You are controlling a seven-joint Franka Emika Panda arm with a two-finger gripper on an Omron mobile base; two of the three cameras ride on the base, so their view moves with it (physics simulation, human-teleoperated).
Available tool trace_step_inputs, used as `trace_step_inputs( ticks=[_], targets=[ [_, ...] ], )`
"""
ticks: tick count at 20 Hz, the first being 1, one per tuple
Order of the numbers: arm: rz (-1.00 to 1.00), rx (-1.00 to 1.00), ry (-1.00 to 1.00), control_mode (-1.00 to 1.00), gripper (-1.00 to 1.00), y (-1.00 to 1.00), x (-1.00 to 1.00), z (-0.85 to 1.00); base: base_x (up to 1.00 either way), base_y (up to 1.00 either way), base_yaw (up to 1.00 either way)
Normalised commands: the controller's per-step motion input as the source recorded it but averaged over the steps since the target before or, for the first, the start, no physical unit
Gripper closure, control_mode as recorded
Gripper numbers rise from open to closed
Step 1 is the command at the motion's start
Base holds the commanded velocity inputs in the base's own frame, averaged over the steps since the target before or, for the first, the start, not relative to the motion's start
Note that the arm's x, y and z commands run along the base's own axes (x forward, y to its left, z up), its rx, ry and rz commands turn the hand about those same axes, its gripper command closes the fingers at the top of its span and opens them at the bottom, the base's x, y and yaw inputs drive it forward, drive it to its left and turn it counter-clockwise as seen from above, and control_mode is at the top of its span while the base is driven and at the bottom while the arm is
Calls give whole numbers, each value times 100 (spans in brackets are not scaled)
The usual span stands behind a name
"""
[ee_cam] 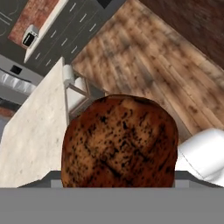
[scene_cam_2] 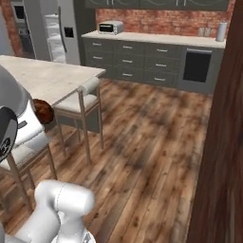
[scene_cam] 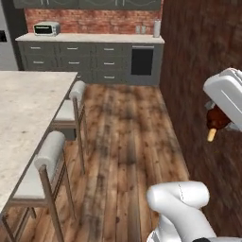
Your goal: Transport the steak and lemon wedge to the fridge. Place the steak on the rack containing meat and place the lemon wedge on the rack containing the vegetable, ensuring meats and vegetables are on different racks.
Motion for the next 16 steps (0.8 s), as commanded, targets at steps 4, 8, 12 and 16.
trace_step_inputs(
  ticks=[4,8,12,16],
  targets=[
    [0,0,0,100,100,0,0,0,100,0,-18],
    [0,0,0,100,100,0,0,0,100,11,-17],
    [0,0,0,100,100,0,0,0,100,9,-13],
    [0,0,0,100,100,0,0,0,100,26,-17]
  ],
)
